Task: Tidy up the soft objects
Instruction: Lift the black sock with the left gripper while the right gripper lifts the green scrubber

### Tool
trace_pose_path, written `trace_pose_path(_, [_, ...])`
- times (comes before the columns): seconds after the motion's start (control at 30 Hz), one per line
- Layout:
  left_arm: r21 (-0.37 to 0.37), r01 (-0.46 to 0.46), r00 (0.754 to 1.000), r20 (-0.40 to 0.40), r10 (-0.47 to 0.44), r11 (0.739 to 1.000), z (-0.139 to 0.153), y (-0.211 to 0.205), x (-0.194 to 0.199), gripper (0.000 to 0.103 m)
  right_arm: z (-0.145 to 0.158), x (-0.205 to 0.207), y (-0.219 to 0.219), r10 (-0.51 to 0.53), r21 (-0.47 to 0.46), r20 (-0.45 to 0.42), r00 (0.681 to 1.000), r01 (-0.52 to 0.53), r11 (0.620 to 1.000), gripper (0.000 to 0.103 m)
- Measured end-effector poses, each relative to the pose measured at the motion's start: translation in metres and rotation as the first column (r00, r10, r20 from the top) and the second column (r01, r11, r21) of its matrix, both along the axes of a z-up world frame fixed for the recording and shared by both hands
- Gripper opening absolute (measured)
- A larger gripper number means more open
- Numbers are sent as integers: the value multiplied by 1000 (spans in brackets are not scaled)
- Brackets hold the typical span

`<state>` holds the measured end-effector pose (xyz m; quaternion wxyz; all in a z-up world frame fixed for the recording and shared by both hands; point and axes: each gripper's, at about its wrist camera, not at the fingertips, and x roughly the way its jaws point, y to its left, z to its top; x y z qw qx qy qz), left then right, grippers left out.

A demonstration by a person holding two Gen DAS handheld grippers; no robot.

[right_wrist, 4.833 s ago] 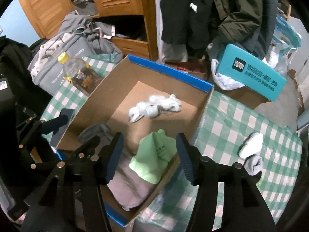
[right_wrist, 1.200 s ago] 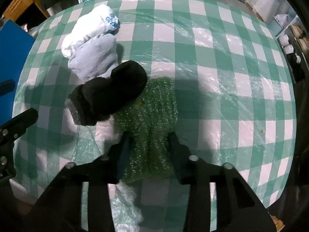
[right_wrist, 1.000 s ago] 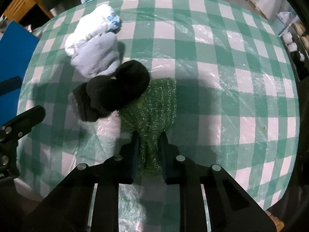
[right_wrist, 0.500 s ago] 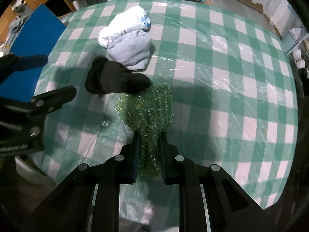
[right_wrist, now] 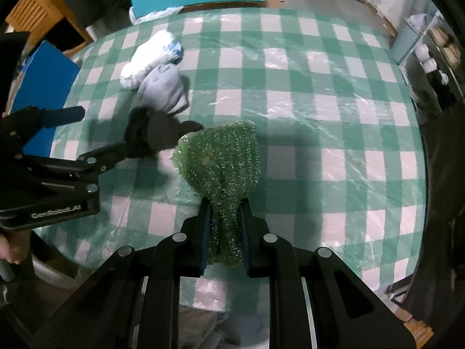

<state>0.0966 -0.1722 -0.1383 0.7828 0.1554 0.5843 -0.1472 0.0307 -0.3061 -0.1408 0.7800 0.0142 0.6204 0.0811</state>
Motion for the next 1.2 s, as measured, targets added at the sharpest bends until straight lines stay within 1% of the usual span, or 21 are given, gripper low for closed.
trace_pose_path(0.13, [-10, 13, 1000, -3, -13, 1000, -4, -13, 4, 86, 3, 1, -12, -49, -2, 12, 999, 49, 999, 16])
trace_pose_path(0.23, [-4, 19, 1000, -6, -19, 1000, -7, -23, 6, 86, 4, 5, -17, -75, 3, 20, 997, 75, 997, 16])
trace_pose_path(0.4, [12, 13, 1000, -24, -13, 1000, -20, -34, 13, 86, 7, 6, -22, -90, 11, 30, 995, 90, 996, 16])
trace_pose_path(0.57, [23, -2, 999, -50, 3, 1000, -34, -36, 17, 86, 7, 7, -27, -100, 16, 32, 994, 100, 995, 16])
trace_pose_path(0.67, [8, -6, 998, -62, 6, 1000, -38, -34, 18, 86, 6, 9, -28, -105, 21, 31, 994, 104, 994, 16])
trace_pose_path(0.73, [-1, 0, 998, -64, 0, 1000, -39, -33, 18, 80, 7, 9, -28, -105, 21, 34, 994, 104, 994, 16])
trace_pose_path(0.8, [-10, 7, 997, -72, -8, 1000, -40, -33, 16, 62, 8, 10, -27, -103, 23, 34, 994, 103, 994, 16])
trace_pose_path(0.87, [-16, 11, 997, -80, -12, 1000, -41, -34, 15, 52, 8, 11, -26, -101, 22, 35, 994, 101, 995, 16])
trace_pose_path(1.07, [-39, 31, 997, -73, -33, 999, -36, -32, 2, 49, 11, 13, -23, -98, 22, 41, 994, 97, 995, 16])
trace_pose_path(1.2, [-61, 17, 997, -74, -21, 998, -29, -22, -5, 49, 13, 15, -21, -96, 18, 46, 994, 95, 995, 16])
